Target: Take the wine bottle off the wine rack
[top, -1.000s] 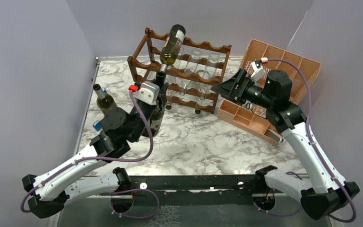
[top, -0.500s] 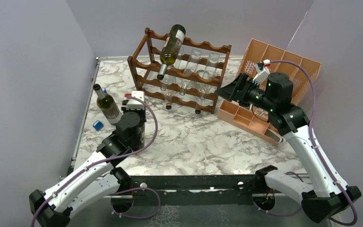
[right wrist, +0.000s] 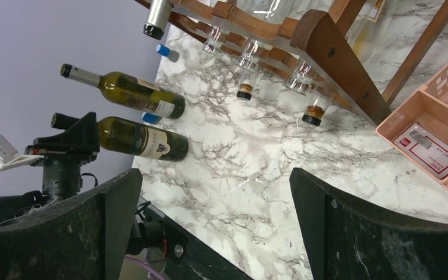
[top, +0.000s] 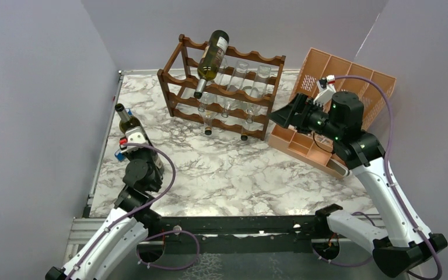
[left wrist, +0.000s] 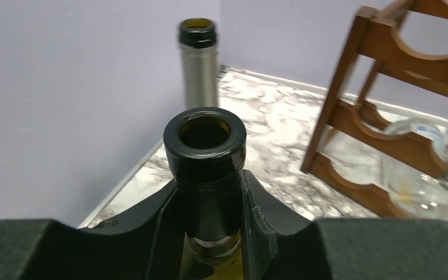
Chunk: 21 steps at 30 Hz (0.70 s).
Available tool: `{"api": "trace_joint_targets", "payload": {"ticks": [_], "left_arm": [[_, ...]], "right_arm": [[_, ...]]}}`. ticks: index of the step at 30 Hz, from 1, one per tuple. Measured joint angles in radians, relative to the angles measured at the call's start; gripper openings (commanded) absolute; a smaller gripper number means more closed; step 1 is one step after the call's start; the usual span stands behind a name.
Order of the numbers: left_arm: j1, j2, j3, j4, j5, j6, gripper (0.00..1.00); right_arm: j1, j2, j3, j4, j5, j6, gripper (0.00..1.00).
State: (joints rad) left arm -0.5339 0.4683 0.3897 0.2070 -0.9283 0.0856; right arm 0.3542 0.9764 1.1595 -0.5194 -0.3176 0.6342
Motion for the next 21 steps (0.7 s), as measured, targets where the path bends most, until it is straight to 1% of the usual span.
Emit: {"api": "trace_joint_targets", "payload": {"ticks": [3, 8, 11, 13, 17, 19, 21], "left_arm": [[0.024, -0.027, -0.048, 0.076, -0.045, 0.050, 0.00], [0.085, 0.023, -0.049, 0.166, -0.081, 0.099, 0.00], [0.156, 0.058, -0.049, 0.185, -0.079, 0.087, 0.00], [0.223, 0.089, -0.048, 0.187, -0.069, 0.067, 0.00], [0.364, 0.154, -0.020, 0.187, -0.030, -0.009, 0.00], [0.420, 0.174, -0.011, 0.185, -0.006, -0.045, 0.00], [0.452, 0.176, -0.010, 0.184, 0.008, -0.072, 0.00]], "right_arm": [[0.000, 0.000, 0.010, -0.008, 0.007, -0.016, 1.00], [0.000, -0.002, 0.031, -0.018, 0.015, -0.042, 1.00], [0.000, -0.006, 0.031, -0.029, 0.018, -0.051, 0.99], [0.000, -0.014, 0.031, -0.034, 0.021, -0.054, 1.00], [0.000, -0.039, 0.031, -0.046, 0.032, -0.060, 0.99], [0.000, -0.050, 0.031, -0.051, 0.037, -0.060, 1.00], [0.000, -0.056, 0.031, -0.053, 0.038, -0.061, 0.99]]}}
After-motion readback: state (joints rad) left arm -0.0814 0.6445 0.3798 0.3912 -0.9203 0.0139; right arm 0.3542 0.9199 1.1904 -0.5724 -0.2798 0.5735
